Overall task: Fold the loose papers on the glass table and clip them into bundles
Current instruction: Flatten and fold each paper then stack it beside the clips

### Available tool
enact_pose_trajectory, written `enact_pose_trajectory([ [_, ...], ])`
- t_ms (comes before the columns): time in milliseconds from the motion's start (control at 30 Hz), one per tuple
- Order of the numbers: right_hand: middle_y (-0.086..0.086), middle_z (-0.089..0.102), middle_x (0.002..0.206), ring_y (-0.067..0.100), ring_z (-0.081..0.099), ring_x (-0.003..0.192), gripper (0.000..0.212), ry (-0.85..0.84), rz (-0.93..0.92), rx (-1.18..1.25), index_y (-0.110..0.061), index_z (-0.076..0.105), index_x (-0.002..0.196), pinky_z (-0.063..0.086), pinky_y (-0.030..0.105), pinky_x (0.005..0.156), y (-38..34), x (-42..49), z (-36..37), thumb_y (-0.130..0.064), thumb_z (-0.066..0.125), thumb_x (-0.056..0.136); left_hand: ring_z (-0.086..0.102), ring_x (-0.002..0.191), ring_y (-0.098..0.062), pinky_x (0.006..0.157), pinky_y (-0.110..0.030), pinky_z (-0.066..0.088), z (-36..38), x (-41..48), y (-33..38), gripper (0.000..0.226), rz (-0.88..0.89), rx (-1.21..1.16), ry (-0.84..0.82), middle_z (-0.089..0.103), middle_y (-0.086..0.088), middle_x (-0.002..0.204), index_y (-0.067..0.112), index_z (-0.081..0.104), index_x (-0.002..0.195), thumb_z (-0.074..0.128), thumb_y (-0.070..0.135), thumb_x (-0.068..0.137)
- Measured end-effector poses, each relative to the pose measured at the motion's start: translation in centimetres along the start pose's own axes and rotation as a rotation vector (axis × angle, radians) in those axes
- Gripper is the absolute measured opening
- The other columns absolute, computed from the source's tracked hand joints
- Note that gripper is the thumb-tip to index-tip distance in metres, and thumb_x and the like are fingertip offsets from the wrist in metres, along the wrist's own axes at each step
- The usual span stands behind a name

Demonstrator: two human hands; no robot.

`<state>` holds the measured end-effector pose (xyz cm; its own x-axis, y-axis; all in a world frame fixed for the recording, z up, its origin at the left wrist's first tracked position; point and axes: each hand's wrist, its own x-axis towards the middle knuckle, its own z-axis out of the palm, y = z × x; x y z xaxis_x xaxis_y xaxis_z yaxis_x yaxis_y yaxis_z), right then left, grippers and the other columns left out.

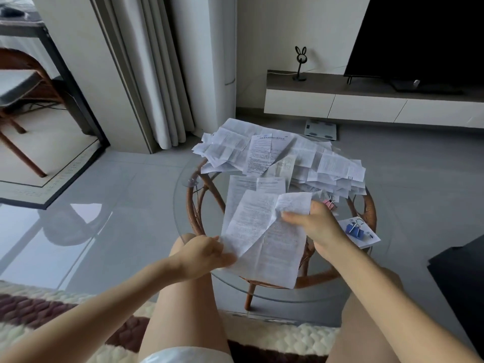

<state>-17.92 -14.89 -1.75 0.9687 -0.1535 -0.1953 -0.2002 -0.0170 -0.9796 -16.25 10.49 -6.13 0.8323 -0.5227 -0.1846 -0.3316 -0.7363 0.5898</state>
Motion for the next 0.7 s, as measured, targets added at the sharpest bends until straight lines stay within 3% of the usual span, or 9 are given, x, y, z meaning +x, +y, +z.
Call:
enact_pose_trajectory([
  [100,0.003,0.068,0.094,0.022,0.064,0.097,0.032,0.066,0.087,-0.217,-0.005,0.066,0.106,0.051,0.031,0.081,2.8,2.2,0.5,0.008,0.07,0.076,0.03,0.05,-0.009,0.059,-0.026,0.033,-0.7,0.3,0.0,0.054,-0.103,-0.078,-0.015,0.034,0.01,0.049,0.019,0.048,0.049,0.052,0.069,0.068],
  [167,0.004,0.068,0.098,0.022,0.064,0.097,0.031,0.11,0.091,-0.393,-0.006,0.066,0.107,0.052,0.033,0.081,4.5,2.9,0.8,-0.002,0.074,0.077,0.031,0.05,-0.012,0.053,-0.027,0.027,-0.8,0.7,0.1,0.054,-0.13,-0.052,0.069,0.035,0.003,0.053,0.009,0.048,0.055,0.058,0.054,0.082],
  [267,-0.001,0.064,0.077,0.019,0.061,0.076,0.012,0.151,-0.004,-0.673,-0.011,0.063,0.085,0.048,0.026,0.06,5.3,3.0,1.3,-0.019,0.072,0.081,0.039,0.052,-0.01,0.047,-0.023,0.027,-1.0,1.0,0.6,0.037,-0.141,0.223,0.254,0.046,0.006,0.058,0.016,0.046,0.065,0.056,0.041,0.091],
  [333,-0.006,0.052,0.062,0.019,0.055,0.065,0.023,0.15,-0.071,-0.828,-0.014,0.053,0.069,0.035,0.023,0.05,5.1,2.8,1.7,-0.022,0.068,0.084,0.053,0.07,-0.011,0.057,-0.02,0.037,-1.0,1.1,0.6,0.024,-0.101,0.295,0.334,0.06,0.006,0.079,0.019,0.054,0.087,0.057,0.042,0.09],
  [400,-0.007,0.05,0.065,0.018,0.053,0.066,0.019,0.146,-0.112,-0.904,-0.011,0.058,0.074,0.034,0.023,0.052,4.7,2.7,1.9,-0.023,0.067,0.085,0.06,0.097,-0.022,0.082,-0.028,0.045,-1.1,1.9,0.2,0.037,0.029,0.347,0.419,0.065,-0.001,0.103,0.014,0.061,0.106,0.054,0.048,0.09],
  [500,-0.009,0.045,0.063,0.017,0.051,0.066,0.016,0.118,-0.127,-0.961,-0.012,0.059,0.077,0.032,0.023,0.049,3.9,2.9,2.0,-0.023,0.066,0.086,0.044,0.132,-0.026,0.111,-0.035,0.026,-1.6,4.0,-0.2,0.079,0.176,0.386,0.307,0.054,-0.007,0.137,0.014,0.055,0.131,0.026,0.072,0.085],
  [600,-0.009,0.036,0.055,0.012,0.041,0.053,0.041,0.125,-0.15,-0.994,-0.02,0.035,0.058,0.024,0.02,0.045,2.5,4.0,2.4,-0.022,0.064,0.088,0.023,0.144,-0.018,0.115,-0.029,0.016,-1.5,5.1,-0.5,0.107,0.149,0.351,0.093,0.032,-0.002,0.153,0.02,0.03,0.148,0.003,0.087,0.069],
  [700,-0.006,0.038,0.055,0.017,0.044,0.056,0.044,0.156,-0.126,-0.931,-0.019,0.033,0.056,0.023,0.023,0.045,1.6,6.0,2.7,-0.022,0.065,0.086,0.036,0.137,-0.021,0.111,-0.03,0.029,-1.2,5.0,-0.6,0.108,0.142,0.355,0.082,0.042,-0.004,0.147,0.018,0.028,0.149,0.007,0.088,0.07],
])
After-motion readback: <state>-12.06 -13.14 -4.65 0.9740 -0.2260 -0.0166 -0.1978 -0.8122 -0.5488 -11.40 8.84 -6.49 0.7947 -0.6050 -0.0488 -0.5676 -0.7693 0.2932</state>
